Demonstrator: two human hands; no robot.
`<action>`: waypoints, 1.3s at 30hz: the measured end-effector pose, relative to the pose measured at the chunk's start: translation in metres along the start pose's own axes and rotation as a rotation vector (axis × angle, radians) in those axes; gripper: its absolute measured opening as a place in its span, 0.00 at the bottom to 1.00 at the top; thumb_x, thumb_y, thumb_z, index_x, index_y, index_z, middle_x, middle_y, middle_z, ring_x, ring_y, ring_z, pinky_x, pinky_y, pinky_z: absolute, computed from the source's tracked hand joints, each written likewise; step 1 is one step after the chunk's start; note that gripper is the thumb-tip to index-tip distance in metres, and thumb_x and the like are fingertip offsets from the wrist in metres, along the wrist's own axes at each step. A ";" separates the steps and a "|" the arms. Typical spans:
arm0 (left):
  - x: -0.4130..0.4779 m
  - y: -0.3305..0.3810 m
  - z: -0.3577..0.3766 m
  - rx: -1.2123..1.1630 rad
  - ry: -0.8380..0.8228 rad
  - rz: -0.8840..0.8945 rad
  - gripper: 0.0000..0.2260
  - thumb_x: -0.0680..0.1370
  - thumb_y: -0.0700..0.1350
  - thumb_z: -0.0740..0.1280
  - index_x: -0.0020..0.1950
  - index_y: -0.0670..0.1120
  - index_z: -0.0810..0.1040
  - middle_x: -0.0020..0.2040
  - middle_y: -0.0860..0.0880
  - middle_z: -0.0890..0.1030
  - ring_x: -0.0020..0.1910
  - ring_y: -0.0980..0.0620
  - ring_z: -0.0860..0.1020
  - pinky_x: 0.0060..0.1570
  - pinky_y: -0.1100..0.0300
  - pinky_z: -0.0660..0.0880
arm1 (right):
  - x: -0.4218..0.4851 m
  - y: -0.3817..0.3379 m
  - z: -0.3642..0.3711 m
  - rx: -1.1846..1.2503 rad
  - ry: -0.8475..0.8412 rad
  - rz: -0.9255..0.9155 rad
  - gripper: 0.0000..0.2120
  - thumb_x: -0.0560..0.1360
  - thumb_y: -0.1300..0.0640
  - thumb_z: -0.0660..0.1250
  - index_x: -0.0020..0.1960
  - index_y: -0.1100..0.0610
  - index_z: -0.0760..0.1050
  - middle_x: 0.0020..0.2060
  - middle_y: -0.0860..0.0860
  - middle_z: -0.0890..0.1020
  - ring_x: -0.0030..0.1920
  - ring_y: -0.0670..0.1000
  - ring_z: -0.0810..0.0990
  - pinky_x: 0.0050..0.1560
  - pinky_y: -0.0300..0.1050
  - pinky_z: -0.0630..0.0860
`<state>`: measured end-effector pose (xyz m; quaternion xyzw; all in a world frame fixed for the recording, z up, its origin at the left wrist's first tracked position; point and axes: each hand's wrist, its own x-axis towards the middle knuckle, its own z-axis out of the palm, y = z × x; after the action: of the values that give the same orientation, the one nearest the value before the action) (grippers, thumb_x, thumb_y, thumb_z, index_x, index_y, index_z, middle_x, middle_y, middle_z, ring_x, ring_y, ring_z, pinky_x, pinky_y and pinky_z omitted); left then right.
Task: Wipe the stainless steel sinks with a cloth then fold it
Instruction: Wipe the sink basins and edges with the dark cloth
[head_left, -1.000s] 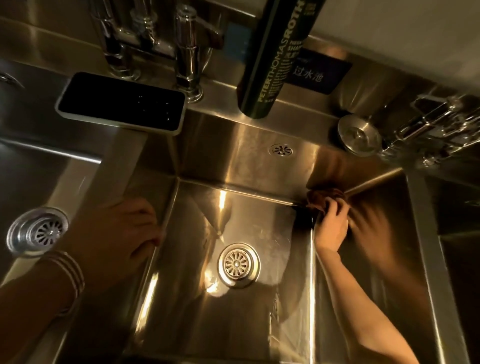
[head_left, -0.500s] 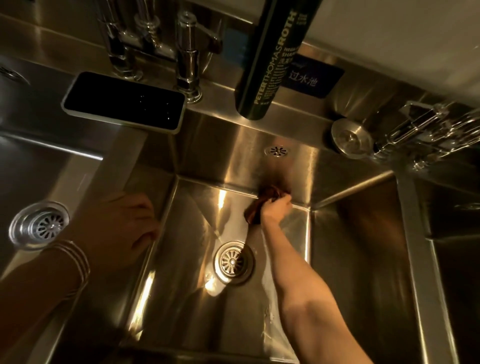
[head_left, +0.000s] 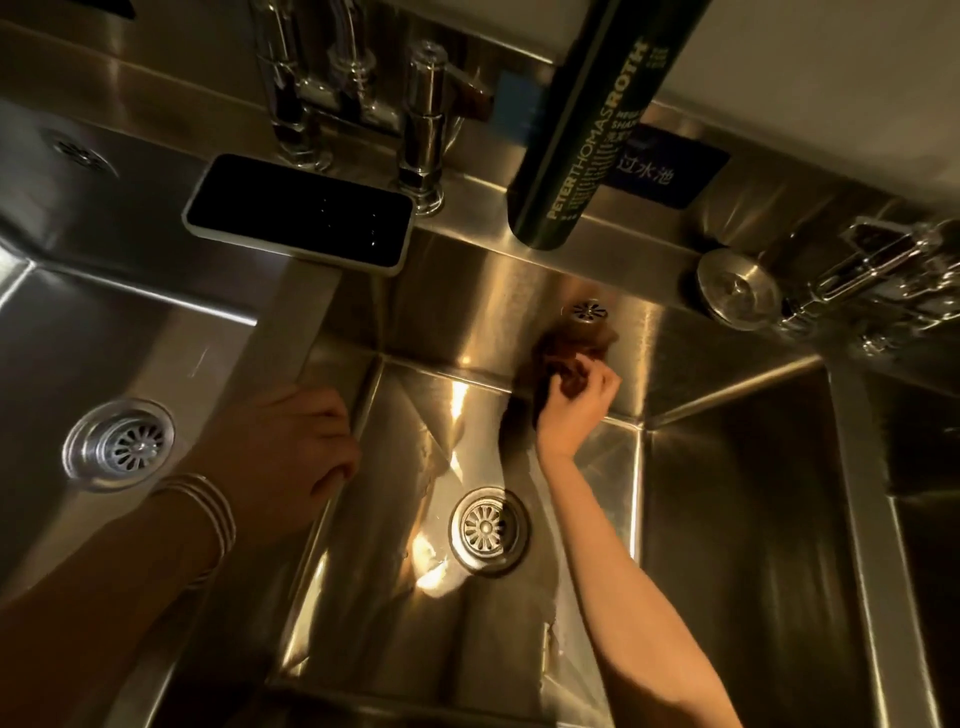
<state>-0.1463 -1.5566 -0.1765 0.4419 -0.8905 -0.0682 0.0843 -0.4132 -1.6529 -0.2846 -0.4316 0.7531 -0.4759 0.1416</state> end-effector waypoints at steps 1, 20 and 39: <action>0.000 0.000 0.000 0.001 -0.004 -0.003 0.12 0.69 0.49 0.57 0.34 0.51 0.79 0.36 0.53 0.79 0.44 0.54 0.72 0.45 0.59 0.63 | 0.002 -0.012 -0.005 0.017 -0.020 -0.094 0.18 0.65 0.76 0.68 0.54 0.67 0.76 0.56 0.64 0.72 0.57 0.53 0.69 0.59 0.19 0.57; 0.001 0.001 -0.003 0.024 0.007 0.014 0.13 0.69 0.49 0.57 0.33 0.51 0.80 0.34 0.54 0.79 0.43 0.55 0.72 0.45 0.60 0.63 | -0.011 -0.066 0.032 -0.081 -0.297 -0.571 0.18 0.67 0.62 0.62 0.56 0.60 0.78 0.58 0.56 0.68 0.59 0.55 0.62 0.64 0.39 0.62; 0.008 0.021 -0.006 0.264 -0.137 0.012 0.06 0.59 0.42 0.74 0.34 0.45 0.82 0.35 0.44 0.82 0.39 0.38 0.81 0.39 0.44 0.77 | -0.055 0.055 -0.153 -0.839 -1.125 -0.065 0.28 0.71 0.60 0.71 0.70 0.56 0.67 0.67 0.57 0.66 0.67 0.57 0.69 0.69 0.46 0.64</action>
<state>-0.1658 -1.5506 -0.1660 0.4381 -0.8980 0.0203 -0.0350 -0.5045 -1.5090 -0.2643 -0.6528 0.6723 0.1463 0.3169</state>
